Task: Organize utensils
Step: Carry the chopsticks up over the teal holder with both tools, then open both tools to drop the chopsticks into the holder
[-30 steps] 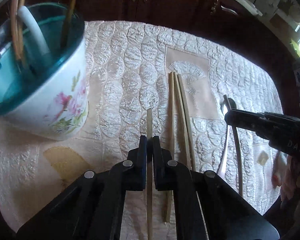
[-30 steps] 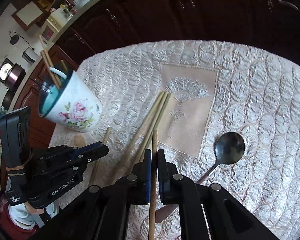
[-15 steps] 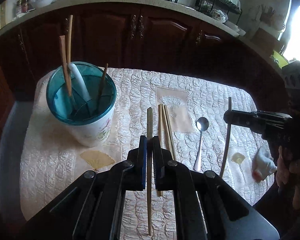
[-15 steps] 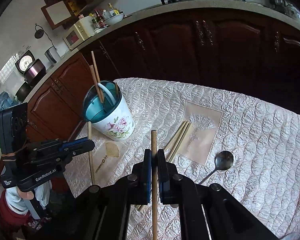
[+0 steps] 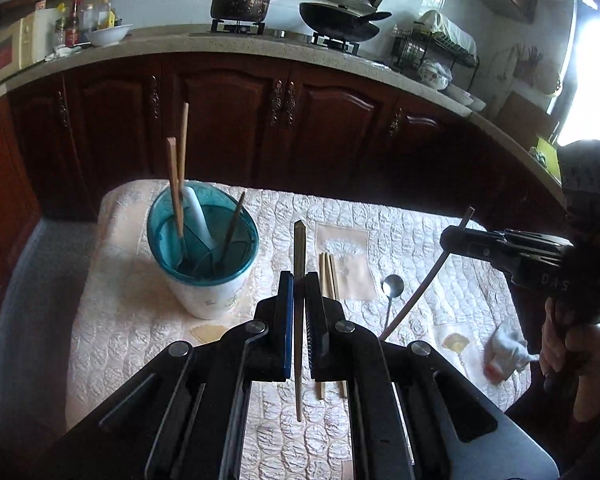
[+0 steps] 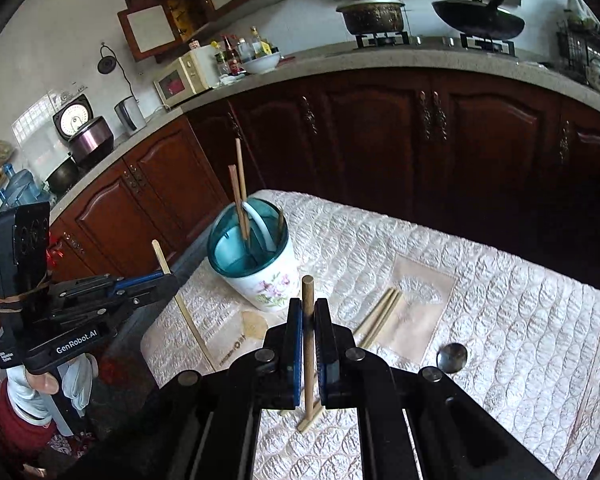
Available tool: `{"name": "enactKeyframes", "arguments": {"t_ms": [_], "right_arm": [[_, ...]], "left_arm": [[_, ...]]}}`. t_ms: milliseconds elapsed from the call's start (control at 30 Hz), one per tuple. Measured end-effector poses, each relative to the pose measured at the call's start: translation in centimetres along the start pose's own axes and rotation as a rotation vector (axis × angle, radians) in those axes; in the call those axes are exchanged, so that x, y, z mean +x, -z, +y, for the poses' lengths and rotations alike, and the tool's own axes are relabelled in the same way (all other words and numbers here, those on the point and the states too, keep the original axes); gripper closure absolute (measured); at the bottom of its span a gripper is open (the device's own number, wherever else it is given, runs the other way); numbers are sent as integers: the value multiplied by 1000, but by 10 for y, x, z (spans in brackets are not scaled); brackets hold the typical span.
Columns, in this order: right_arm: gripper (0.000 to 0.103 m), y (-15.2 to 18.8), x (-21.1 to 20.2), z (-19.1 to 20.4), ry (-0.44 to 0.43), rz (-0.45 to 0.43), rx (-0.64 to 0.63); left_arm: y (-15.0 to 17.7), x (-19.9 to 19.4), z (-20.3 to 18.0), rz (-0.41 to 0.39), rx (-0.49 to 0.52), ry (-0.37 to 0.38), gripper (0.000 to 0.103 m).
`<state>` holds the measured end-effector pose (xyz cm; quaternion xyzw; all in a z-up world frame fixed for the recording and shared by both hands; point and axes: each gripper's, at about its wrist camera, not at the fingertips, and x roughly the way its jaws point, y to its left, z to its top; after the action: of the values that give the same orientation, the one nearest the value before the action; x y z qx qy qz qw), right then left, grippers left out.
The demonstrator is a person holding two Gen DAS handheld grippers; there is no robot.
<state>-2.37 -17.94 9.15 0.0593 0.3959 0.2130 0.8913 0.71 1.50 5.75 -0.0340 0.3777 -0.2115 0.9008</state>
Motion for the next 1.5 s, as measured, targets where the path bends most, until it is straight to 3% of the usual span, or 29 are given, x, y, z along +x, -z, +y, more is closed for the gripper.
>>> {"name": "enactKeyframes", "arguments": {"t_ms": [300,500,867,1200,1500], "right_arm": [[98,-34,-19,21,-21,-76,-33],[98,-62,-19,33,-36,-101,-58],[98,-116,-12,59,-58,-147,-104],[98,-148,33,66,-68,-140,-88],[98,-136,92,40,-77,-44,-24]], "left_arm": [[-26,-31,22,-75,-56,-2,99],[-54,-52,40,-152,-79,-38,99],[-102,-57,73,-236,-111,-118,99],[-116,-13,94,-235,-116,-231,99],[-101,39,102,-159,-123,-260,99]]}}
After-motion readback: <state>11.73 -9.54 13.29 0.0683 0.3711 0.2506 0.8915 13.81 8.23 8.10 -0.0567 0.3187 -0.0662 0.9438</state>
